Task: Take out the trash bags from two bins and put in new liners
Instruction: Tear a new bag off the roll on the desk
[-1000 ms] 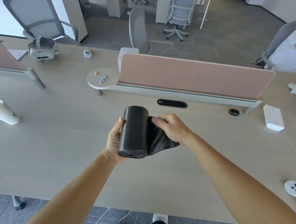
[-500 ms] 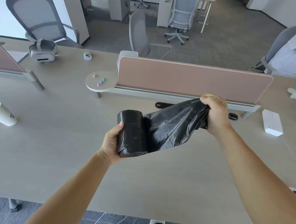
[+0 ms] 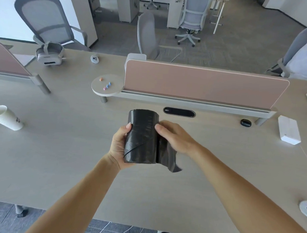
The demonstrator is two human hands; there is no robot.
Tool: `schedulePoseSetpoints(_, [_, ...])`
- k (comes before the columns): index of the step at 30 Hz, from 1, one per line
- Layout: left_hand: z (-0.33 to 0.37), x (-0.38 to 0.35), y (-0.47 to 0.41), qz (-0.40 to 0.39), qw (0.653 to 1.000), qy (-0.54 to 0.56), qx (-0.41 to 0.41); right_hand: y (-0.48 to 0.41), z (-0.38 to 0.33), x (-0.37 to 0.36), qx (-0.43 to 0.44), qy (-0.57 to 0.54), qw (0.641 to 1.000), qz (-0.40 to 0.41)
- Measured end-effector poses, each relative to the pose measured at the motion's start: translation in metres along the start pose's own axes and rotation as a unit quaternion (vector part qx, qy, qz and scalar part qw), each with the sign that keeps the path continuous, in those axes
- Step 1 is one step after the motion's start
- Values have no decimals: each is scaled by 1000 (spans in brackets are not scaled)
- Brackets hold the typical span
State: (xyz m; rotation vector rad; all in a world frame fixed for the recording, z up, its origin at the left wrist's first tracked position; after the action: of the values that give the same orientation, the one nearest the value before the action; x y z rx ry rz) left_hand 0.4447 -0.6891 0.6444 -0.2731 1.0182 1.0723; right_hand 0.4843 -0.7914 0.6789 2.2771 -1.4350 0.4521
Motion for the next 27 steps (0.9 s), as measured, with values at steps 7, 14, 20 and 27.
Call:
schedulePoseSetpoints(7, [13, 25, 10, 25, 999, -35, 18, -8, 1, 31, -30, -69, 994, 80])
schedulePoseSetpoints(14, [21, 32, 9, 50, 996, -71, 8, -3, -1, 58, -33, -193, 971, 139])
schedulePoseSetpoints(20, [24, 56, 4, 77, 996, -51, 11, 0, -4, 92, -2, -229, 958, 170])
schedulePoseSetpoints(27, [17, 62, 13, 43, 998, 5, 40, -7, 27, 108, -34, 2, 987, 158])
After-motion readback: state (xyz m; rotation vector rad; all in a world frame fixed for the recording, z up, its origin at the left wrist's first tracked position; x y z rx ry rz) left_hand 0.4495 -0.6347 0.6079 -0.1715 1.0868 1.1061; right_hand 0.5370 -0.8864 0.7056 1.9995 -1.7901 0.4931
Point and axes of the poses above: each hand's wrist, its own y-axis away from the middle knuckle, its own x-axis out of the back of the hand, z = x × y, the point moved 10 cm from there along -y, towards the middle knuckle, and after that the axes turned 2 degrees about z, right-handed, at the moved point
